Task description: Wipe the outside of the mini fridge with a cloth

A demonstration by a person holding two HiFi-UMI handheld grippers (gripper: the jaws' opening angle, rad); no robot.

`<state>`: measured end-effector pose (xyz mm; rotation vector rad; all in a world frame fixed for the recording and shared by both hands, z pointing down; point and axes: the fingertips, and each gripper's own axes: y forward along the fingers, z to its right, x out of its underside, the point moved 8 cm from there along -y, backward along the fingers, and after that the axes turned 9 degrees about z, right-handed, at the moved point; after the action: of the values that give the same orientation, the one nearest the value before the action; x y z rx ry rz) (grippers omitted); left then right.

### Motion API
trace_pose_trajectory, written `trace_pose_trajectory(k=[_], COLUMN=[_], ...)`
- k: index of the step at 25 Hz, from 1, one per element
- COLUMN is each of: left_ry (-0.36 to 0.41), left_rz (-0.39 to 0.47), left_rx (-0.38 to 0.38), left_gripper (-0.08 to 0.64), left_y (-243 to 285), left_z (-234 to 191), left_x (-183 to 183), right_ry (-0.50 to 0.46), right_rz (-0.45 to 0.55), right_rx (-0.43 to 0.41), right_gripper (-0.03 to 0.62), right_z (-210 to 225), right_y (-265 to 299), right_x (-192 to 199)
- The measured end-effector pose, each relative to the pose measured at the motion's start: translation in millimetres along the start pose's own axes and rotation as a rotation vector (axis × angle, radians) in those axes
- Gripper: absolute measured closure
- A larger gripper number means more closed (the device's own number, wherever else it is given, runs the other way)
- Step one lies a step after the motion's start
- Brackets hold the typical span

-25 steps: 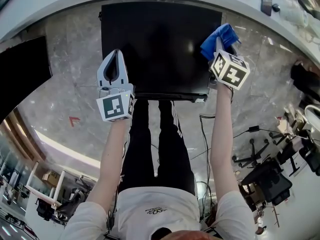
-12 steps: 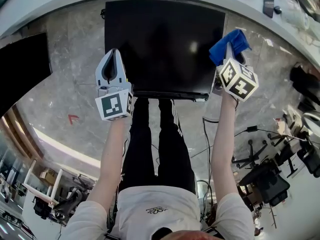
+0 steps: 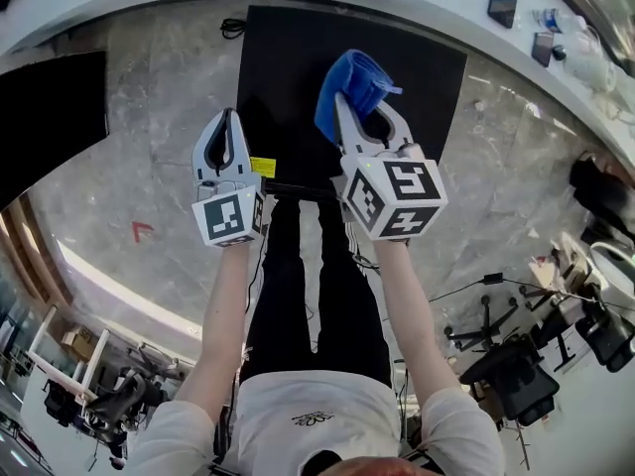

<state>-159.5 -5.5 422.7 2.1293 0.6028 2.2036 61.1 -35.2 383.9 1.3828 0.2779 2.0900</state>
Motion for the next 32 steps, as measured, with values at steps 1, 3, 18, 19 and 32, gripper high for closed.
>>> trace_pose_trajectory(k=[1,3,18,19,32], left_ry=[0.002,0.005,-0.025,-0.025,-0.018], left_rz=[-0.003,-0.007,-0.031,-0.032,-0.025], left_rx=[-0.004,-0.012,-0.102,-0.104,-0.068], left_gripper=[0.555,0.555,0.555,0.555,0.555], left_y=[-2.6,-5.7,-25.8,-27.3,-23.3], left_z=[-4.4,-13.0,-66.1,-69.0,-59.4], left_x=[1.6,5.8,32.2,32.7,27.1], right_ry=[0.006,0.026,-0.007,-0.015,-0.059], right_rz=[-0.015,-0.041,-0.264,-0.265,-0.251], right_rx=[-0.035,-0.085,-0.044,-0.039,0.037], right_gripper=[0.517,0.517,0.517,0.517,0.517], right_z=[-17.4,-44.6,-88.4,-89.2,-58.5], right_y=[12.4,36.1,131.5,132.4,110.1], right_x=[7.1,21.2,95.9,95.9,90.7])
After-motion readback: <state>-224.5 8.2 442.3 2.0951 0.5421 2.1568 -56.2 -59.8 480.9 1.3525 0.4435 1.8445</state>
